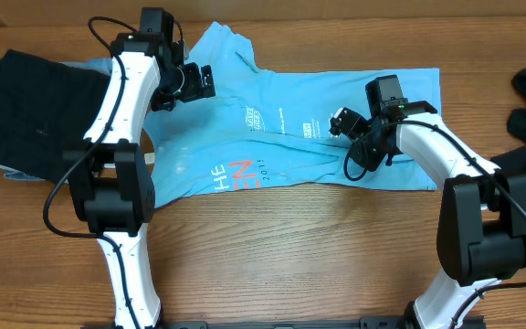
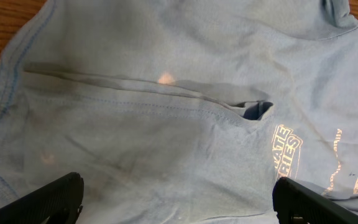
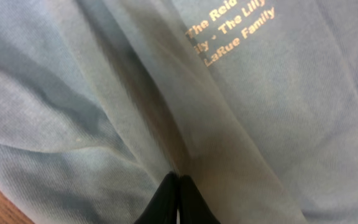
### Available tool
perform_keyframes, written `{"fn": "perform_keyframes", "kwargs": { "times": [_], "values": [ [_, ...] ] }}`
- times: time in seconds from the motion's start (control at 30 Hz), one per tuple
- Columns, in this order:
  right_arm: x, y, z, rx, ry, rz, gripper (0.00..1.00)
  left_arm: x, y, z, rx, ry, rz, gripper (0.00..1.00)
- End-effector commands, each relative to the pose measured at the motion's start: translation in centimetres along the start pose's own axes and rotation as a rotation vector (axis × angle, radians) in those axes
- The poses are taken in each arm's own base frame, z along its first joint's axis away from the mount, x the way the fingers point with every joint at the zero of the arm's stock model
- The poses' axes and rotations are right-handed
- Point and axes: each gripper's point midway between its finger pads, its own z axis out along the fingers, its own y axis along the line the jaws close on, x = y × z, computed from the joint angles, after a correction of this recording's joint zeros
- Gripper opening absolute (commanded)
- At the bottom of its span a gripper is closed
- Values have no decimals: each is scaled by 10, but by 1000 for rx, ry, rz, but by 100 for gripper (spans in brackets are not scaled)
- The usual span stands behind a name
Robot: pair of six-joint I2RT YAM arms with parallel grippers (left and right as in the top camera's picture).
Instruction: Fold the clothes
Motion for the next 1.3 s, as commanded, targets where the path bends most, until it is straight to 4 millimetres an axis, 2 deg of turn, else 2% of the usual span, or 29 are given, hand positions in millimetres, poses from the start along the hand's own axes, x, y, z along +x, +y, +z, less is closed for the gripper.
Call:
{"fn": "perform_keyframes", "kwargs": {
  "times": [0.0,0.1,0.13,0.17,0.23,0.47,0.57,0.67,0.83,0.9,0.97,1.03,1.07,1.13,1.2,1.27],
  "values": [
    [-5,-3,1,16,-14,-7,4,-4,-7,-10,22,-19,-3,100],
    [-16,-15,-3,61,-52,0,4,-4,-7,-10,22,-19,-3,100],
    [-19,-23,-5,93,-60,17,4,-4,-7,-10,22,-19,-3,100],
    [-21,-41,-9,178,-52,53,4,-4,-7,-10,22,-20,-3,100],
    [-20,-54,-12,247,-36,57,4,-4,-7,-10,22,-19,-3,100],
    [-36,-74,-18,329,-105,57,4,-4,-7,-10,22,-19,-3,100],
    [-41,-73,-11,313,-125,46,4,-4,-7,-10,22,-19,-3,100],
    [-42,-69,6,278,-131,39,4,-4,-7,-10,22,-19,-3,100],
    [-49,-78,28,300,-159,66,15,-4,-7,-10,22,-19,-3,100],
    [-57,-91,22,352,-205,144,16,-4,-7,-10,22,-19,-3,100],
    [-60,-113,10,457,-240,265,36,-4,-7,-10,22,-20,-3,100],
    [-57,-129,2,542,-244,352,51,-4,-7,-10,22,-19,-3,100],
    [-51,-137,-4,598,-230,391,55,-4,-7,-10,22,-19,-3,100],
    [-39,-148,-14,685,-185,441,58,-4,-7,-10,22,-19,-3,100],
    [-24,-154,-33,766,-122,469,54,-4,-7,-10,22,-19,-3,100],
    [-12,-155,-47,769,-99,484,52,-4,-7,-10,22,-19,-3,100]
  ]
}}
